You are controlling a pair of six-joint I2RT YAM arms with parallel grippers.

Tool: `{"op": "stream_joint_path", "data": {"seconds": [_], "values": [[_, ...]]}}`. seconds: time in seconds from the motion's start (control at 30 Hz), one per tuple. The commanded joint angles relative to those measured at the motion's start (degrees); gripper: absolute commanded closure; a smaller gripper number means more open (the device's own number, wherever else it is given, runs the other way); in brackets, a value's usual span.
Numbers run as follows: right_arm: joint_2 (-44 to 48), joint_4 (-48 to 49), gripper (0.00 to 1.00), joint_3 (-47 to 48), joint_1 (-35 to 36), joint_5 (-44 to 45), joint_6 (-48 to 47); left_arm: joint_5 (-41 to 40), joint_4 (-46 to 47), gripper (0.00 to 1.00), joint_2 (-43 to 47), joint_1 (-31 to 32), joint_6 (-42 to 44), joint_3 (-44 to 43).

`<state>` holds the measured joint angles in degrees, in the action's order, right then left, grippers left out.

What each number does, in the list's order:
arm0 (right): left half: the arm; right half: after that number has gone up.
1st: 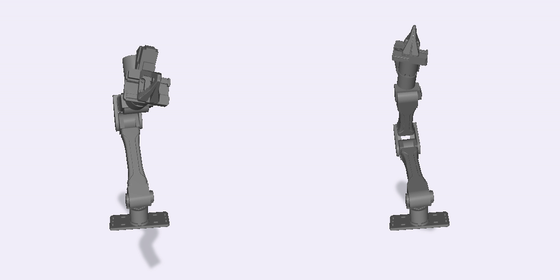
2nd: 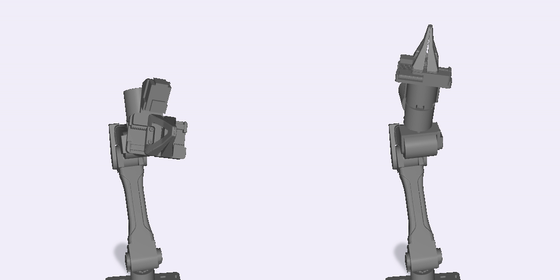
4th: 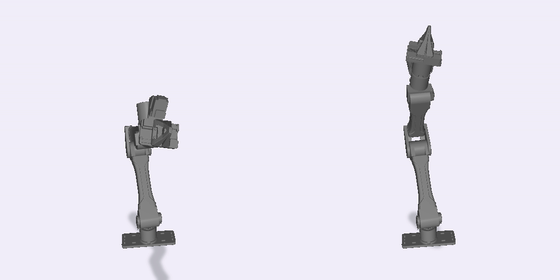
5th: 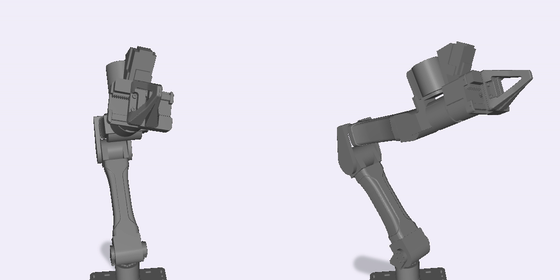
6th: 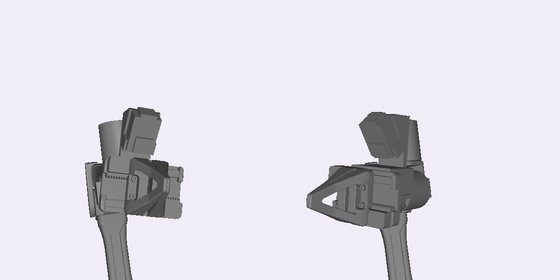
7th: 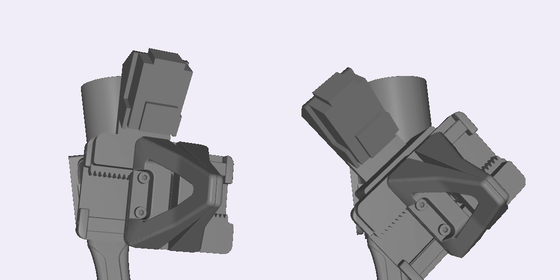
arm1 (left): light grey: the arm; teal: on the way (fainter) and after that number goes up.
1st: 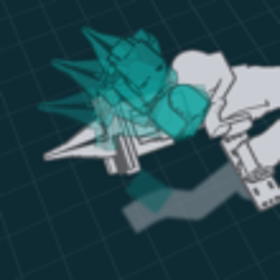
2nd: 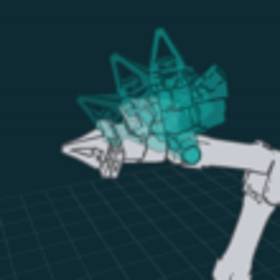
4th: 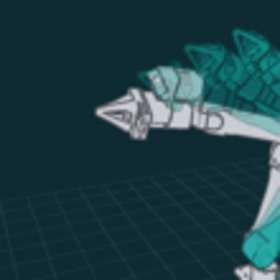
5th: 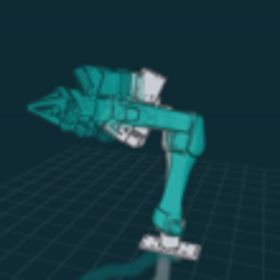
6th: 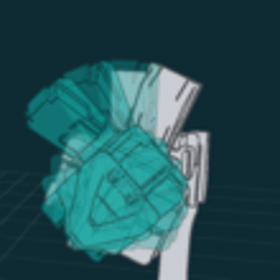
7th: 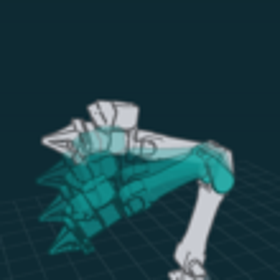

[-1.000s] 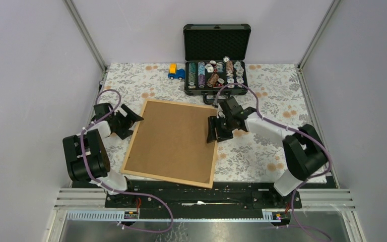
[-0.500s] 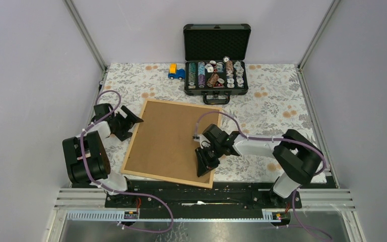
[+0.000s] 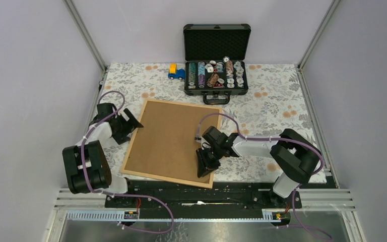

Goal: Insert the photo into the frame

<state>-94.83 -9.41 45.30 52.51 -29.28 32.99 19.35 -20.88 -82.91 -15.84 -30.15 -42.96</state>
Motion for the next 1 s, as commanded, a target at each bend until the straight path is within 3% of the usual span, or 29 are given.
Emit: {"op": "stream_joint_path", "data": {"seconds": [0.0, 0.07, 0.17, 0.37, 0.5, 0.7, 0.83, 0.97], "values": [[-0.23, 1.46, 0.61, -1.01, -0.07, 8.48, -2.19, -10.63, -4.59, 0.01, 7.16, 5.94, 4.22, -5.87], [4.02, 2.35, 0.51, 0.23, -1.60, 5.73, -0.55, -12.94, -5.88, 0.01, 7.96, 8.52, 4.33, -7.86], [7.94, -1.79, 0.41, 4.04, -9.68, 5.12, -0.25, -11.55, -6.31, 0.01, 6.53, 9.13, 4.01, -10.38], [6.75, -5.56, 0.32, 7.17, -21.61, 10.12, 0.02, -3.58, -5.72, 0.01, 2.25, 10.77, 4.92, -15.55], [1.58, -2.95, 0.44, 8.40, -28.33, 5.21, -0.24, 0.50, -3.87, 0.02, 0.01, 20.14, 3.12, -16.42], [-4.07, 1.47, 0.58, 11.31, -32.61, 0.95, -1.32, 8.85, 9.79, 0.10, -8.24, 34.27, -6.44, -15.48], [-8.29, 2.33, 0.69, 13.88, -32.66, 0.08, -1.35, 15.02, 20.47, 0.20, -17.80, 41.49, -13.58, -18.24], [-9.03, 2.29, 0.73, 13.64, -32.65, 2.08, -1.40, 15.55, 25.23, 0.34, -25.91, 46.42, -14.84, -24.17]]}}
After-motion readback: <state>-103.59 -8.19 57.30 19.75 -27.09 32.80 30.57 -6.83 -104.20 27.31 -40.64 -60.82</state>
